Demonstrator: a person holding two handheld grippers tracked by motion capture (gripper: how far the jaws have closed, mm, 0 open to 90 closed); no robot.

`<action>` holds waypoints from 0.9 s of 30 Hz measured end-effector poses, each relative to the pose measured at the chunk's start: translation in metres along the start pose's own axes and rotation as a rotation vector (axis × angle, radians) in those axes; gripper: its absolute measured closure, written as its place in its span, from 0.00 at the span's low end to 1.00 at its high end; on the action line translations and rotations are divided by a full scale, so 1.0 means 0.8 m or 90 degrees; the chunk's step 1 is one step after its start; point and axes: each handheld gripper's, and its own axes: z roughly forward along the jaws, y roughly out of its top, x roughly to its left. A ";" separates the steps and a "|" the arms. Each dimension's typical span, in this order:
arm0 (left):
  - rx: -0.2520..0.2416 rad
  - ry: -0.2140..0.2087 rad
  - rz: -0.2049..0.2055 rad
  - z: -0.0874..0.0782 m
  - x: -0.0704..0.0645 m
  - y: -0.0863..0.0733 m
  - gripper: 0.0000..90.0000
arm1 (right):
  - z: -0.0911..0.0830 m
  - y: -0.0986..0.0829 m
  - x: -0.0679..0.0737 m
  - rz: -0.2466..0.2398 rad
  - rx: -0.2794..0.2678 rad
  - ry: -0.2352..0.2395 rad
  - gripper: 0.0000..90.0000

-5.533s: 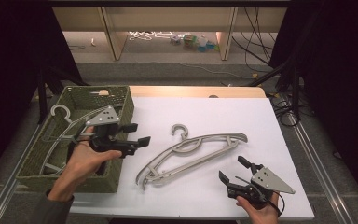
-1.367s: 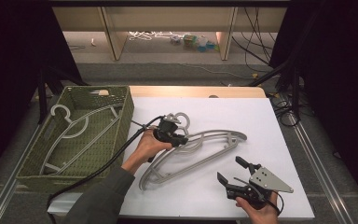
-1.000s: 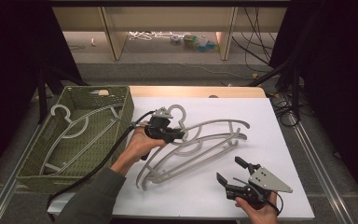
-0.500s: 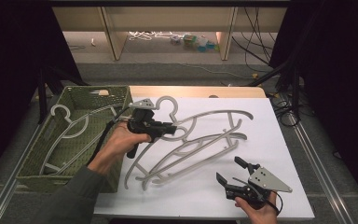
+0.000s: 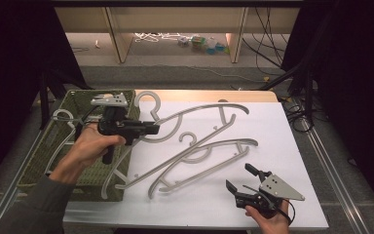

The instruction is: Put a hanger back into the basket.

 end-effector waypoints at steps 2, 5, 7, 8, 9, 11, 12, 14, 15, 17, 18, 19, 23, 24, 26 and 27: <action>-0.006 -0.002 -0.009 -0.010 0.003 -0.002 0.89 | 0.000 0.000 0.000 0.000 -0.001 0.001 0.18; -0.013 0.015 -0.005 -0.028 0.008 -0.003 0.89 | 0.000 0.000 0.000 -0.004 0.004 -0.005 0.18; -0.015 0.034 -0.001 -0.043 0.013 -0.003 0.89 | 0.000 0.000 0.000 -0.003 0.007 -0.006 0.18; -0.017 0.039 -0.008 -0.050 0.015 -0.004 0.89 | 0.000 0.000 0.000 -0.003 0.007 -0.006 0.18; -0.020 0.037 -0.018 -0.057 0.016 -0.004 0.89 | 0.000 0.000 0.000 -0.003 0.007 -0.006 0.18; -0.030 0.058 -0.013 -0.074 0.022 -0.005 0.89 | 0.000 0.000 0.000 -0.004 0.007 -0.006 0.18; -0.034 0.062 -0.018 -0.082 0.026 -0.006 0.89 | 0.000 0.000 0.000 -0.004 0.007 -0.006 0.18; -0.046 0.078 -0.027 -0.097 0.035 -0.008 0.89 | 0.002 0.000 0.001 -0.003 -0.004 -0.007 0.18; -0.048 0.086 -0.032 -0.103 0.039 -0.009 0.89 | 0.002 0.000 0.001 -0.003 -0.004 -0.007 0.18; -0.050 0.107 -0.033 -0.116 0.047 -0.010 0.89 | 0.003 -0.001 0.000 -0.001 -0.004 0.003 0.18; -0.050 0.115 -0.036 -0.122 0.051 -0.010 0.89 | 0.003 -0.001 0.001 0.000 -0.001 0.005 0.18; -0.053 0.122 -0.039 -0.128 0.055 -0.011 0.89 | 0.003 -0.001 0.001 0.000 -0.001 0.005 0.18; -0.062 0.155 -0.062 -0.149 0.076 -0.014 0.89 | 0.005 -0.001 0.001 -0.002 -0.008 0.000 0.18; -0.063 0.164 -0.070 -0.154 0.082 -0.016 0.89 | 0.005 -0.001 0.002 -0.002 -0.008 0.000 0.18; -0.059 0.184 -0.075 -0.161 0.091 -0.019 0.89 | 0.005 -0.001 0.001 -0.002 -0.008 0.000 0.18; -0.056 0.193 -0.079 -0.165 0.095 -0.020 0.89 | 0.005 -0.001 0.002 0.004 -0.011 0.003 0.18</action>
